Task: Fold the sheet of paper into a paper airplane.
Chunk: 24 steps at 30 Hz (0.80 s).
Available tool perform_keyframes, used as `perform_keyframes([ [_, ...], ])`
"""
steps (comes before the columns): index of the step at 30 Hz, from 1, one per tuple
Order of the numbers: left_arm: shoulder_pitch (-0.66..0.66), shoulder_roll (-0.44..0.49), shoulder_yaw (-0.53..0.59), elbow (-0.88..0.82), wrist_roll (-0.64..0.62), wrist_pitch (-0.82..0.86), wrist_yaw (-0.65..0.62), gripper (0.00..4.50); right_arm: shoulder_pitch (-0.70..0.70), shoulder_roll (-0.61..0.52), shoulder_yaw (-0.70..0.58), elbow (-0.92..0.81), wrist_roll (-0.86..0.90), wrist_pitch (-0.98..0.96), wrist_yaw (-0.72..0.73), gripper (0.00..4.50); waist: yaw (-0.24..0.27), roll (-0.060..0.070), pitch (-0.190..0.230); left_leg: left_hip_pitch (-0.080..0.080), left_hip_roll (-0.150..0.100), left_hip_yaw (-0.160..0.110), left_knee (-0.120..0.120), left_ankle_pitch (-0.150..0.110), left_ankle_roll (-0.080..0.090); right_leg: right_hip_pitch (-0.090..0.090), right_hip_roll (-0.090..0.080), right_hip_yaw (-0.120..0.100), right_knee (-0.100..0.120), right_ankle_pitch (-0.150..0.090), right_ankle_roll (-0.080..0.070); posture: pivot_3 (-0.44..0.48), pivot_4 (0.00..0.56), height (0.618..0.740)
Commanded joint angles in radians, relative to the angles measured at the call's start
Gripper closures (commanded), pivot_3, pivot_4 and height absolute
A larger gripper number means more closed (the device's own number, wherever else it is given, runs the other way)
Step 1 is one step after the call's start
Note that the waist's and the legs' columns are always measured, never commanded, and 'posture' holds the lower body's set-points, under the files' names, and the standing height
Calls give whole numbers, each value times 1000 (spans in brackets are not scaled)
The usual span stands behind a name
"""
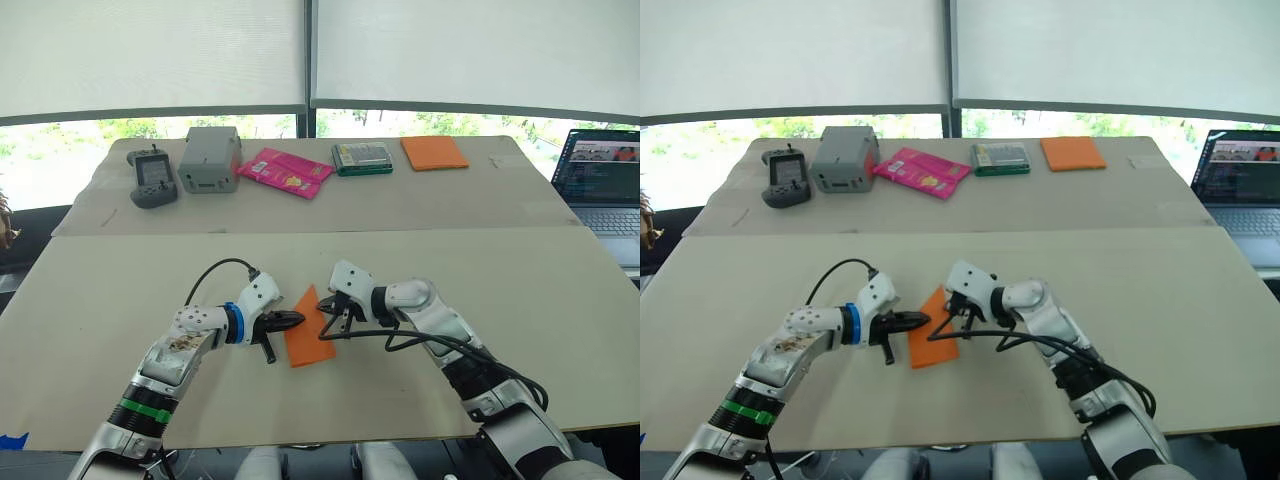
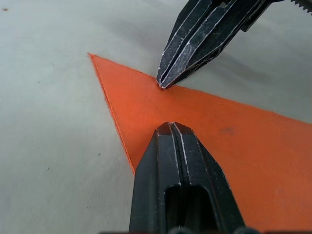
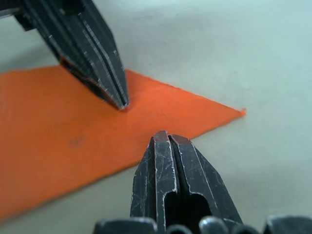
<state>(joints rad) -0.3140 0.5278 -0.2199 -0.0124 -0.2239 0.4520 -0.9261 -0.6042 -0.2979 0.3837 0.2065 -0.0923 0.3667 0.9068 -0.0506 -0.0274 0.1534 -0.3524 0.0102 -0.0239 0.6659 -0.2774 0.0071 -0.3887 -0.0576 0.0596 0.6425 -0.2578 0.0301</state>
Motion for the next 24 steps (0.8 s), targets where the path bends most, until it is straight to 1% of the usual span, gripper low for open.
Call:
perform_keyframes([
  [1, 42, 19, -48, 5, 38, 24, -4, 4500, -41, 7, 0, 195, -36, -127, -67, 4460, 0, 0, 0, 0, 0, 0, 0, 0, 0, 0, 0, 0, 0, 0, -1, 0, 150, 740],
  [5, 57, 34, -52, -3, 47, 26, -3, 4500, -79, 25, -29, 296, -6, -226, -65, 4460, 3, 0, 0, -1, 0, 0, -1, 0, 0, 0, 0, 0, -1, 0, -1, 0, 150, 740],
  [9, 61, 44, -50, 6, 51, 26, 3, 4500, -111, 52, -60, 345, 28, -346, -36, 4460, 2, 0, 0, -1, -1, 0, -1, 0, 0, -1, -1, 0, -1, 0, -1, 0, 150, 740],
  [12, 58, 43, -46, 16, 51, 22, 7, 4500, -126, 72, -77, 396, 36, -418, -51, 4460, -1, 0, 0, -1, -1, 0, -2, 0, 0, -1, -1, 0, -1, 0, -1, 0, 150, 740],
  [18, 53, 46, -41, 22, 49, 19, 4, 4500, -178, 99, -132, 511, 58, -516, -81, 4460, 0, 2, 1, -2, -1, 0, -3, 0, 0, -2, -2, 0, -1, 0, -1, 0, 150, 740],
  [24, 52, 44, -35, 18, 45, 21, 5, 4500, -184, 117, -144, 541, 89, -563, -4, 4460, 2, 2, 1, -3, -1, 0, -5, 0, 0, -4, -3, 0, -2, 0, -1, 0, 150, 740],
])
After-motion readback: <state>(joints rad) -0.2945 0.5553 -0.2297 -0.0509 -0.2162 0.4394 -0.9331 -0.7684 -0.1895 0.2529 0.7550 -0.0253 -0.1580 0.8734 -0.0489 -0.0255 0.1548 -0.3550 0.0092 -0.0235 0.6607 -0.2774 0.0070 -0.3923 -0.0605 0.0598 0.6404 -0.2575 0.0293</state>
